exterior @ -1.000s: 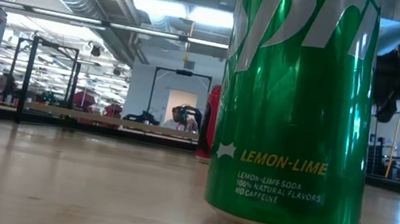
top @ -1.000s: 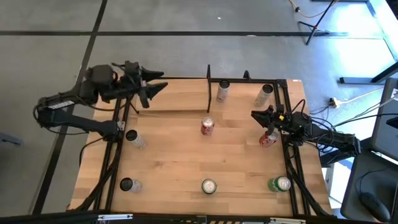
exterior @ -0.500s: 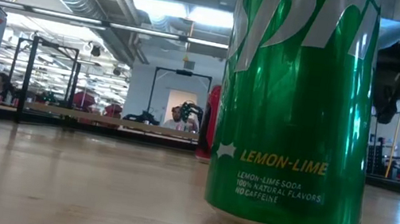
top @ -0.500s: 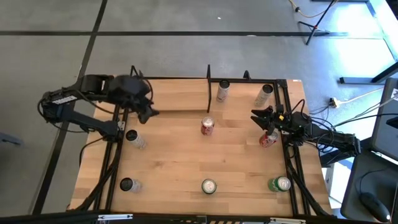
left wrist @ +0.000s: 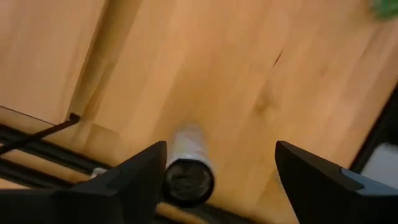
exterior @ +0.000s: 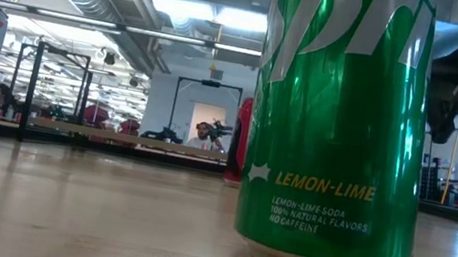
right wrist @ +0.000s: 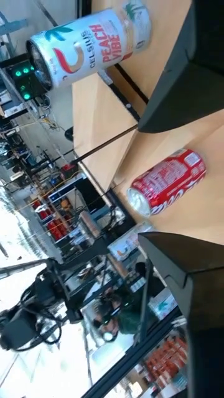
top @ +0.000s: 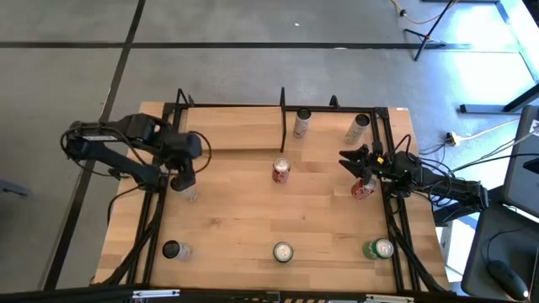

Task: Place canned beverage on shelf
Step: Put the bottom white yellow soda can on the shelf

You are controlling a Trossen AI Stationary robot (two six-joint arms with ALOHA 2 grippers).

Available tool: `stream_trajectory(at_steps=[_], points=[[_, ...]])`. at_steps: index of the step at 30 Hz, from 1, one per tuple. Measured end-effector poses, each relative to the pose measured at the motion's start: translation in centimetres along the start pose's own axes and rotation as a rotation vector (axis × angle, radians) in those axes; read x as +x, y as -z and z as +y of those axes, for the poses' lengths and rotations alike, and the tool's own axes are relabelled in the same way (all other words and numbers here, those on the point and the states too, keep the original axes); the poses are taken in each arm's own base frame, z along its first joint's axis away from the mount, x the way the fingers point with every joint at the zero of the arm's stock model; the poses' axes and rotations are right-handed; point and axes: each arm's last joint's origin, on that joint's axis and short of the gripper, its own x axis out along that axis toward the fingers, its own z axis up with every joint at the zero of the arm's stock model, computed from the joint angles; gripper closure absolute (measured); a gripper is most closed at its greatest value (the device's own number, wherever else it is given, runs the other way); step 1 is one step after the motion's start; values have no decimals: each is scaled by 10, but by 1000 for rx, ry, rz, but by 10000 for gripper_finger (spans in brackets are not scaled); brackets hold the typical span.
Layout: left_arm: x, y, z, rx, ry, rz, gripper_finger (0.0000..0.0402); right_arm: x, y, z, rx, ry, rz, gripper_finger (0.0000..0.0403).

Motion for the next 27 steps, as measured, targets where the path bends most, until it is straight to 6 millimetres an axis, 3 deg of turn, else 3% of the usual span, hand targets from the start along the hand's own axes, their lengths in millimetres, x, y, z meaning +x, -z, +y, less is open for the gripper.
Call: stream_trajectory(at_steps=[11, 27], points=[[29, 23, 1, 88, -47, 99, 111, 0, 1, 0, -1, 6, 11, 139], [61, 36, 8, 80, -74, 238, 111, 0, 1, -1, -3, 9, 13, 139]])
